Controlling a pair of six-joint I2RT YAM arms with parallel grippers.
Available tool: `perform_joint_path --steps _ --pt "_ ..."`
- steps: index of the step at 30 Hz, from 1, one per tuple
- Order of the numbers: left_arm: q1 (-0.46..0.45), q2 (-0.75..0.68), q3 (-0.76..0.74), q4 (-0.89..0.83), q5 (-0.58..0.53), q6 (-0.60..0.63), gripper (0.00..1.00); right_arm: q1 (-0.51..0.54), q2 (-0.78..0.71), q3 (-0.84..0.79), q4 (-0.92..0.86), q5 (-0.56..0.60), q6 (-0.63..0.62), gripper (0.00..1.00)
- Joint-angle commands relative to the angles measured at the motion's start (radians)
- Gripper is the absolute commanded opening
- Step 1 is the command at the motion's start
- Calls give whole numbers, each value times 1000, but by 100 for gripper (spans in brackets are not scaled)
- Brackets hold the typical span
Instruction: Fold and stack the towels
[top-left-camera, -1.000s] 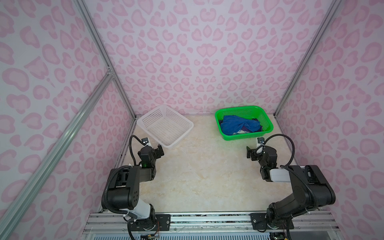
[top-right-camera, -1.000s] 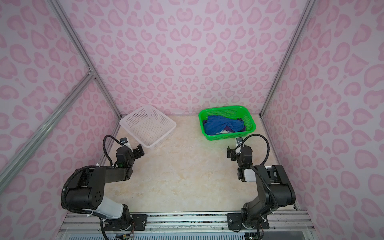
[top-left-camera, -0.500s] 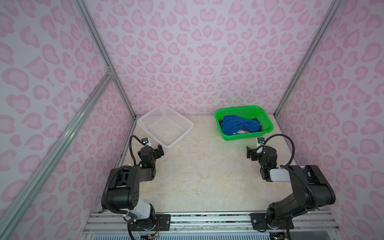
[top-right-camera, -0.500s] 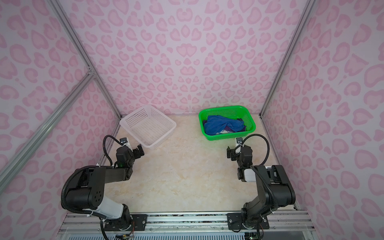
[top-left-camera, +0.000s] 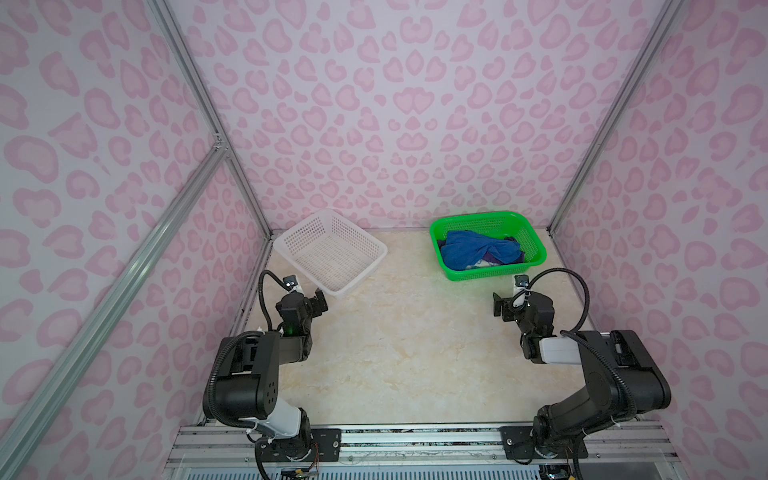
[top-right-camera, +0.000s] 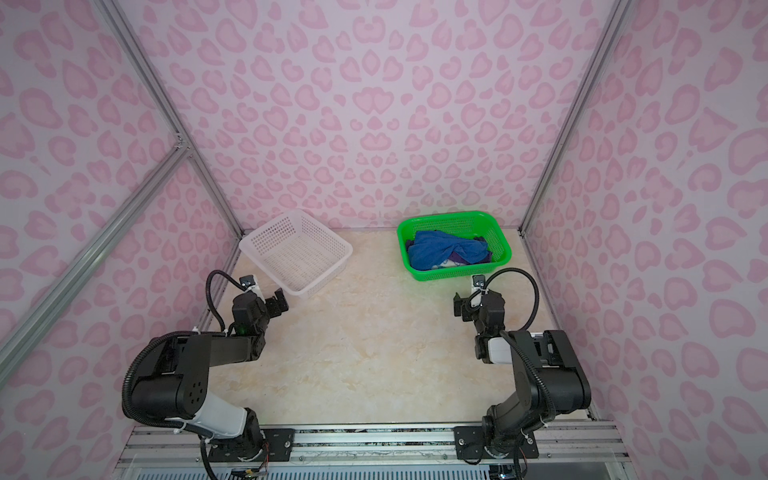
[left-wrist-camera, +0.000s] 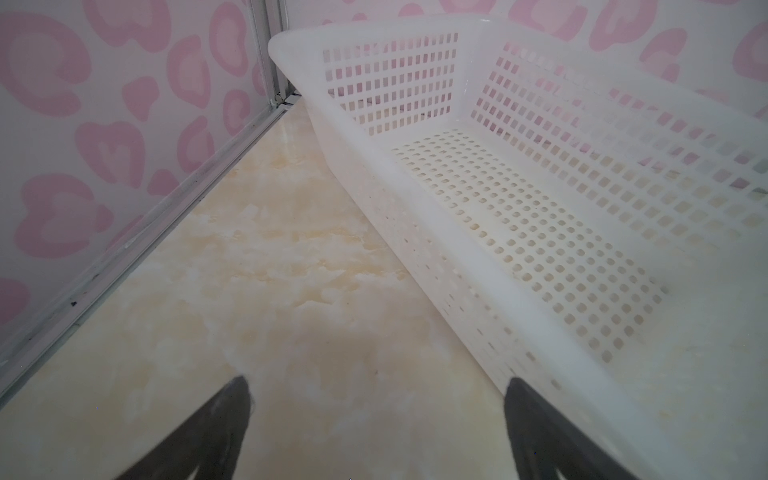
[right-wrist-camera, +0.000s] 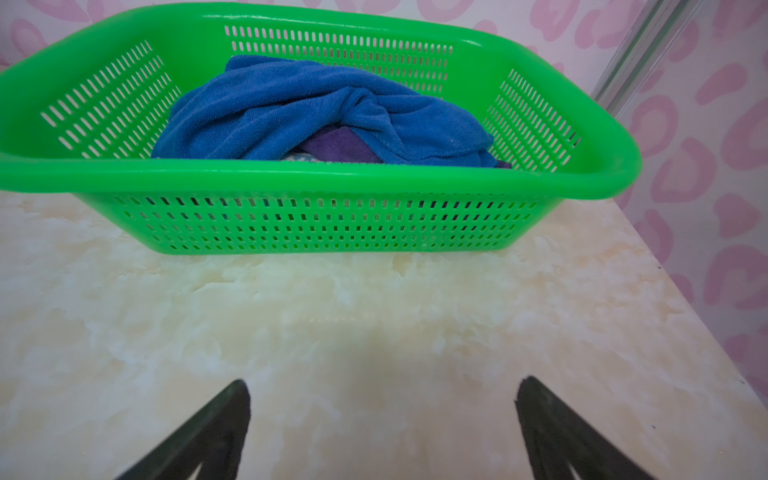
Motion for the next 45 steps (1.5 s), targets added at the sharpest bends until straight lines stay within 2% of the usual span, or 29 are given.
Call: perform_joint_path --steps 1,4,6,10,14,19,24,27,30,33,37,40,45 --pt "3 -2 3 8 12 -5 97 7 4 2 16 11 -5 100" --pt "2 -10 4 5 15 -3 97 6 4 4 16 11 -4 100" --pt "1 -46 23 -63 3 -4 97 6 4 4 16 9 -2 100" --pt "0 -153 97 -303 0 -33 97 0 6 4 16 -2 0 100" --pt "-4 -242 136 -441 -9 -95 97 2 0 -3 26 -13 -6 97" --pt "-25 -272 269 -739 24 -158 97 12 -89 -16 -19 -21 -23 95" --pt "-103 -202 396 -1000 -1 -156 98 29 -294 -4 -193 28 -19 94" --pt "-135 -173 462 -1162 -76 -182 96 47 -428 63 -407 53 10 95" --pt "-150 -201 479 -1268 -129 -213 96 73 -500 193 -671 64 28 97" --pt "-156 -248 473 -1321 -125 -265 96 93 -497 319 -858 62 58 99" --pt "-166 -235 495 -1407 -102 -328 97 129 -433 453 -1003 59 97 99" --pt "-185 -186 511 -1452 -121 -340 97 165 -378 519 -1044 64 105 99" --pt "-219 -55 564 -1422 -126 -340 97 220 -303 572 -1015 84 100 99"
